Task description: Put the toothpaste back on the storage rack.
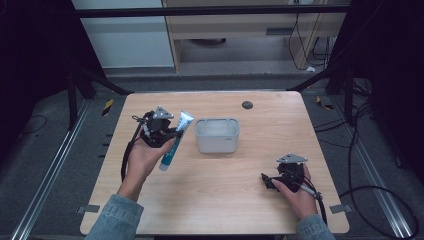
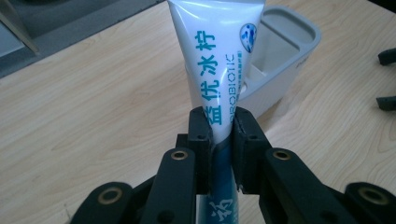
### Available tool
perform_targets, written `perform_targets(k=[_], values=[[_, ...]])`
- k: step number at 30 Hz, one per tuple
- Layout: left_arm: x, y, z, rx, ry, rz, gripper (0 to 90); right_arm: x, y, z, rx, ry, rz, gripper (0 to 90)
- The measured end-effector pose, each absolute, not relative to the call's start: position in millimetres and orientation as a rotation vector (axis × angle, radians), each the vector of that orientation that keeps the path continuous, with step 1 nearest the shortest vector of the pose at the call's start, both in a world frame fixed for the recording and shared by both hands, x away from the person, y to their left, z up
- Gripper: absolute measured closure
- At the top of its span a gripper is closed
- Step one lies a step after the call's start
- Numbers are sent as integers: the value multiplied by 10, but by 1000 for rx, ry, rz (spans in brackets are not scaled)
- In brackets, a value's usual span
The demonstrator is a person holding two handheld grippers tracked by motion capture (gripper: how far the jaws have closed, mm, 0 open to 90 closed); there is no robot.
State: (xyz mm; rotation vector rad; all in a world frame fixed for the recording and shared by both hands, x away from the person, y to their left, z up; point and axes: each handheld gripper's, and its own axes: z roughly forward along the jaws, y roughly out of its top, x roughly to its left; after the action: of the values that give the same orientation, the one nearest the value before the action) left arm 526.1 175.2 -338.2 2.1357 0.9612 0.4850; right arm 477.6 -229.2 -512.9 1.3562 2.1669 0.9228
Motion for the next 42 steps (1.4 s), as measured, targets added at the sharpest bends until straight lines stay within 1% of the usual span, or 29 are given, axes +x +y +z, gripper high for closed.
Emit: perform_targets(k=[10,21,27,42], values=[[5335,1573,-3124,2130,917,520,791,4779,-2289,-5128,1358,2165,923,6],[5347,1509,-2889,2121,894,549,791,4779,-2289,-5128,1358,2165,922,6],[5313,1427,-2804,2124,868,543,791,4779,-2289,-5128,1358,2165,922,6],[5368,1043,-2663,2137,817,557,791,4780,-2291,-5129,1354,2168,918,6]])
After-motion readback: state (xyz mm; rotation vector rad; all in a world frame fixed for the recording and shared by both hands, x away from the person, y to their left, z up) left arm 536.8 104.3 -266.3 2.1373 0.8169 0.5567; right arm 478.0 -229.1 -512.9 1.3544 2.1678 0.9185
